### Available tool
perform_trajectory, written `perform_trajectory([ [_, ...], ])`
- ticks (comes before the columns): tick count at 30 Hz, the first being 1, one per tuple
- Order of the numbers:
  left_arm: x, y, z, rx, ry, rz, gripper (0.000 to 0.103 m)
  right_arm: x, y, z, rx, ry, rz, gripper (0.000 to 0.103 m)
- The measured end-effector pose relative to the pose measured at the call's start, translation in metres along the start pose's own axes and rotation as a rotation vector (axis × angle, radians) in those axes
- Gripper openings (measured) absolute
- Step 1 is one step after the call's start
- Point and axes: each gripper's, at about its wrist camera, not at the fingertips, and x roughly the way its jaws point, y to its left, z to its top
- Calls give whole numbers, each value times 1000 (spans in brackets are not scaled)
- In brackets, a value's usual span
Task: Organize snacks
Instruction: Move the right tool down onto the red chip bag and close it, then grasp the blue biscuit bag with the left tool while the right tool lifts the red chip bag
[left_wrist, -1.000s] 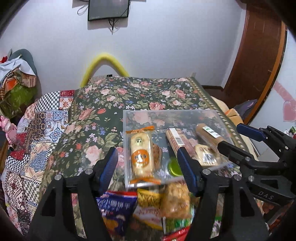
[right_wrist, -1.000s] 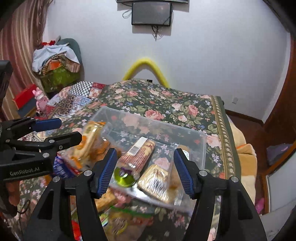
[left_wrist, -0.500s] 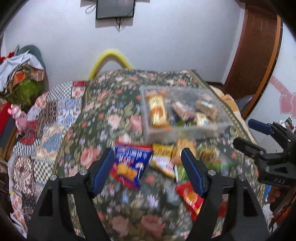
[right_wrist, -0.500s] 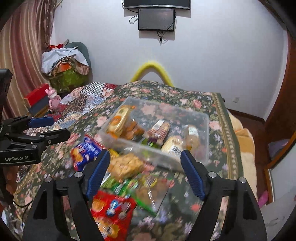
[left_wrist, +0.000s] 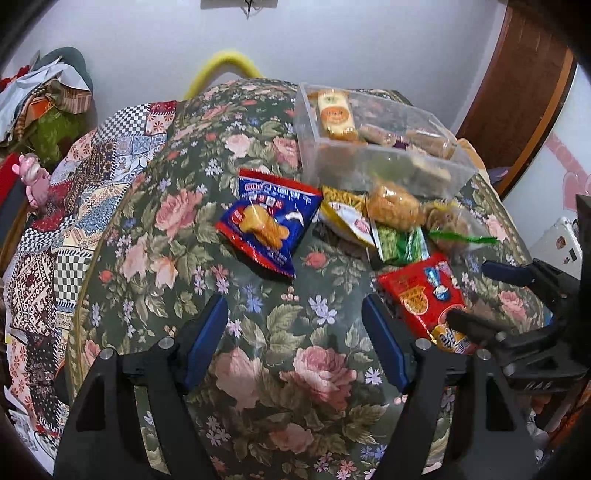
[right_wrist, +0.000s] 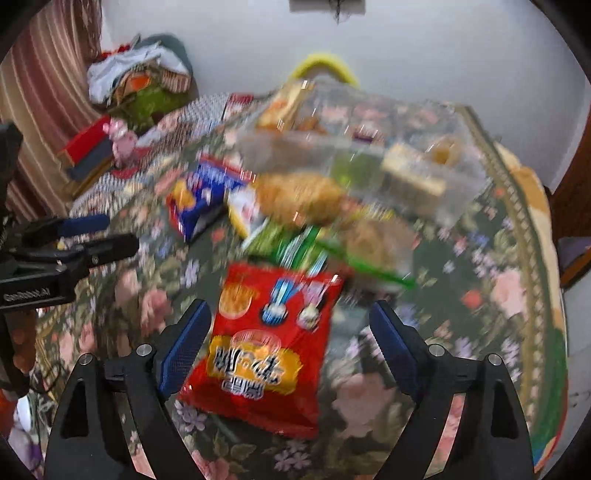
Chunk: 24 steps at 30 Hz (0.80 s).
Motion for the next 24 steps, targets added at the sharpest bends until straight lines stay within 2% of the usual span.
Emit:
perform_trajectory([
  [6, 11, 6, -5, -29, 24, -13, 75, 26, 13, -5, -31, 84, 3, 86],
  [9, 15, 9, -9, -36, 34, -16, 75, 33, 13, -10, -36, 96, -13, 86],
  [11, 17, 11, -10, -39, 38, -17, 75, 32, 12, -11, -30, 89, -2, 85],
  [14, 20, 12, -12, -44, 43, -17, 75, 27, 8, -9, -22, 71, 19, 67],
  [19, 16, 12, -9, -44, 29, -22, 75, 11, 6, -10, -20, 36, 37, 66],
  [24, 11, 12, 1, -24, 2, -6, 75, -21, 5, -3, -38, -47, 21, 66],
])
